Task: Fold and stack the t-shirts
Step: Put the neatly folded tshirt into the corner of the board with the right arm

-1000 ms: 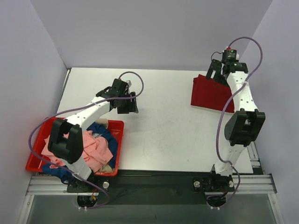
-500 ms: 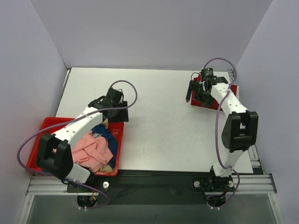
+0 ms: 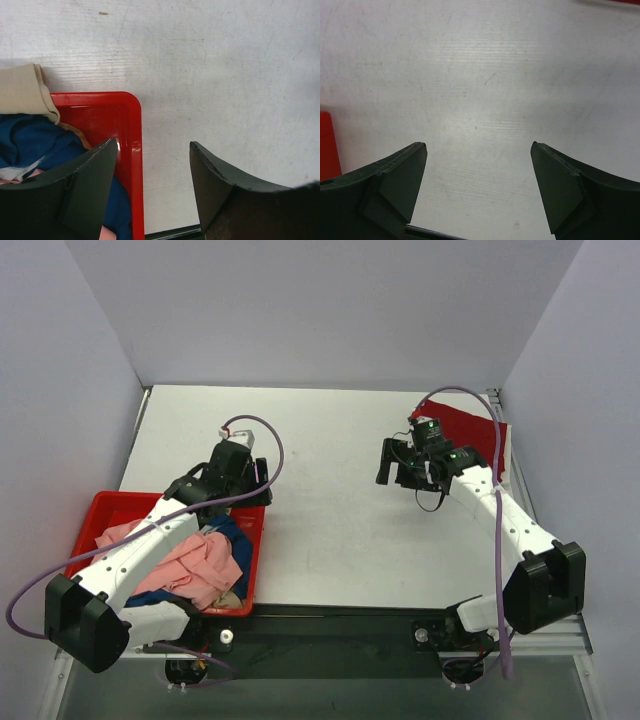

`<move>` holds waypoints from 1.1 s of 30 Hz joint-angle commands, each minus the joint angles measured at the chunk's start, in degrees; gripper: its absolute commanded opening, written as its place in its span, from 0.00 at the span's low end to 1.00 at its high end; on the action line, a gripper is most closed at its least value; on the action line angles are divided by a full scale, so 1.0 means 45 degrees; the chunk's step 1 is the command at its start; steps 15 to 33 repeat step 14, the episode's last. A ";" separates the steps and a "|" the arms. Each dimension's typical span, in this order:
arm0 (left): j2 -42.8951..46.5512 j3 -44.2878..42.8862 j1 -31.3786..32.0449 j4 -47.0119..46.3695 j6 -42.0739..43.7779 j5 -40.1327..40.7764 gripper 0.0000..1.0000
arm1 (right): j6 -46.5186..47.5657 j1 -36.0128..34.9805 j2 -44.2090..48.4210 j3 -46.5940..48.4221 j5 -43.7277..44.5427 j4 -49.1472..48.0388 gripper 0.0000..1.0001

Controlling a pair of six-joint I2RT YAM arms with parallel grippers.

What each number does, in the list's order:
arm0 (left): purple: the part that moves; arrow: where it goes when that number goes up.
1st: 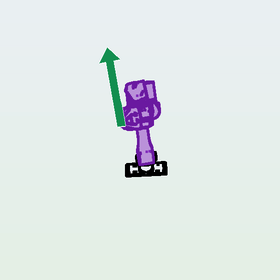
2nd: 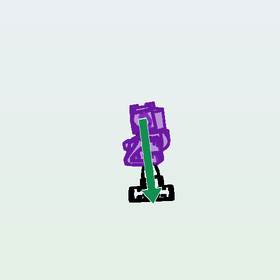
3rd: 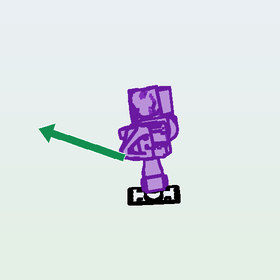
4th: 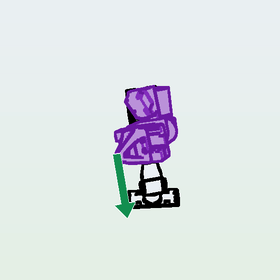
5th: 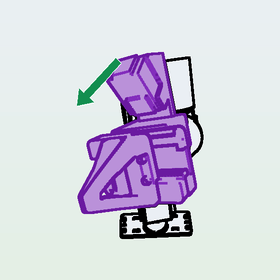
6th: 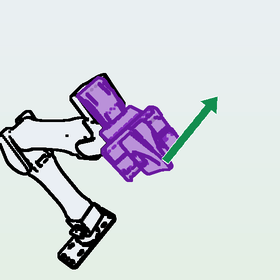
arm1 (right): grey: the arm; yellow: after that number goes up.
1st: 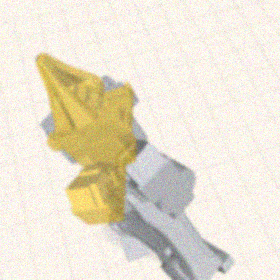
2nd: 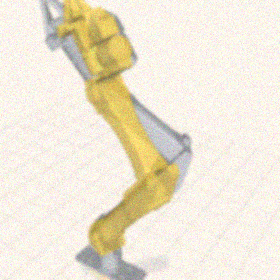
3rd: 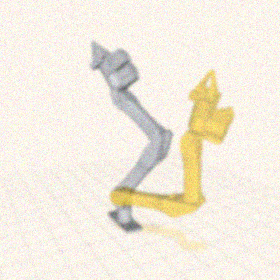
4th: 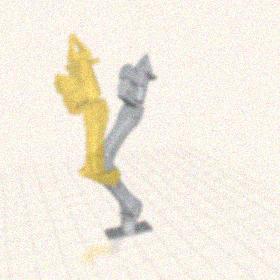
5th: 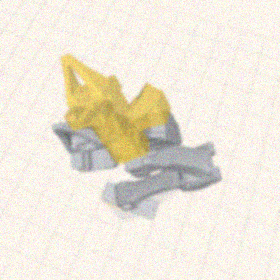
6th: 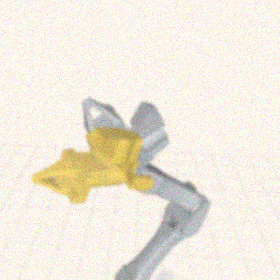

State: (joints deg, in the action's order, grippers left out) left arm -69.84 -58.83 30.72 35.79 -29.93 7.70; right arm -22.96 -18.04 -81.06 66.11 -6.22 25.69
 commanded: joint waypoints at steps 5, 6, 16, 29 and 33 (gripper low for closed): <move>0.0521 0.0241 0.0068 -0.0629 -0.0184 0.0709 0.70 | -0.0503 -0.0911 0.1078 -0.1272 0.0600 -0.0377 0.88; 0.0560 0.0241 0.0068 -0.0649 -0.0165 0.0710 0.70 | -0.0503 -0.1009 0.1137 -0.1369 0.0639 -0.0377 0.88; 0.0853 0.0378 0.0068 -0.0884 -0.0242 0.0982 0.70 | -0.0367 -0.1439 0.1098 -0.1409 0.0893 -0.0378 0.88; 0.0853 0.0378 0.0068 -0.0884 -0.0242 0.0982 0.70 | -0.0367 -0.1439 0.1098 -0.1409 0.0893 -0.0378 0.88; 0.0853 0.0378 0.0068 -0.0884 -0.0242 0.0982 0.70 | -0.0367 -0.1439 0.1098 -0.1409 0.0893 -0.0378 0.88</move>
